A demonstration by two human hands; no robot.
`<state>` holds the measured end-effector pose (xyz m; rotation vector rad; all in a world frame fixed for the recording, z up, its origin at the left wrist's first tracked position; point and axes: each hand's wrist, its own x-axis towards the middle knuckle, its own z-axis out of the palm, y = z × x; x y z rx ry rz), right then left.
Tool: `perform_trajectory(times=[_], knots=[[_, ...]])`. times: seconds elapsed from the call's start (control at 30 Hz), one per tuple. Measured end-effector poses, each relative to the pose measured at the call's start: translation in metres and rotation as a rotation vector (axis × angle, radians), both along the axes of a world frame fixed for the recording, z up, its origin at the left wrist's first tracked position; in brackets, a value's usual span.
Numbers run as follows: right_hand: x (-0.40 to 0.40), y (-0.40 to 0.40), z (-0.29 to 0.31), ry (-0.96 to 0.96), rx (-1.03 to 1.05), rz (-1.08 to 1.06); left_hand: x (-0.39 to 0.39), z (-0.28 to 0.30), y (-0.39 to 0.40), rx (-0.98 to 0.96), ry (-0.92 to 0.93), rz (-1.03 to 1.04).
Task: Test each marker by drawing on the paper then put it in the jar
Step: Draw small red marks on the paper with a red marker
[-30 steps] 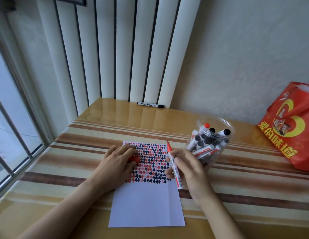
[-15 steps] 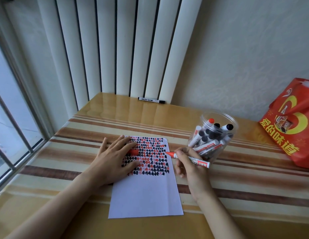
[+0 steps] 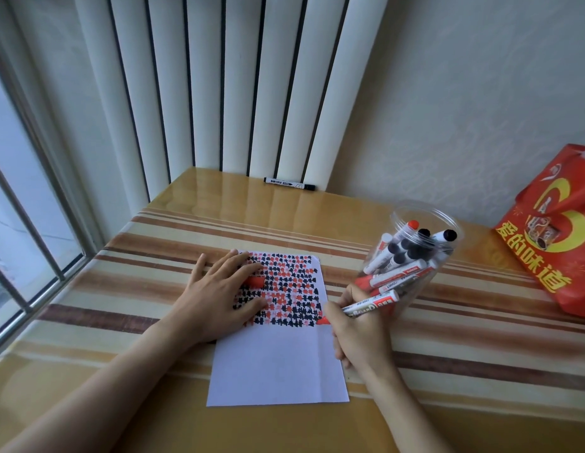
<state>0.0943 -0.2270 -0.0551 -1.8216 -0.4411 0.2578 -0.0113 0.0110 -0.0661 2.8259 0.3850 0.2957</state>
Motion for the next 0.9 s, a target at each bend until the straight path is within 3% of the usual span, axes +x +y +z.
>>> perform_trajectory(times=[0.7, 0.9], knots=[[-0.0020, 0.0014, 0.0001, -0.059, -0.129, 0.013, 0.0000, -0.0017, 0.0009, 0.009, -0.013, -0.005], [-0.0014, 0.0012, 0.0019, -0.045, -0.082, -0.010, 0.0003, -0.0029, 0.0010, -0.003, -0.027, -0.006]])
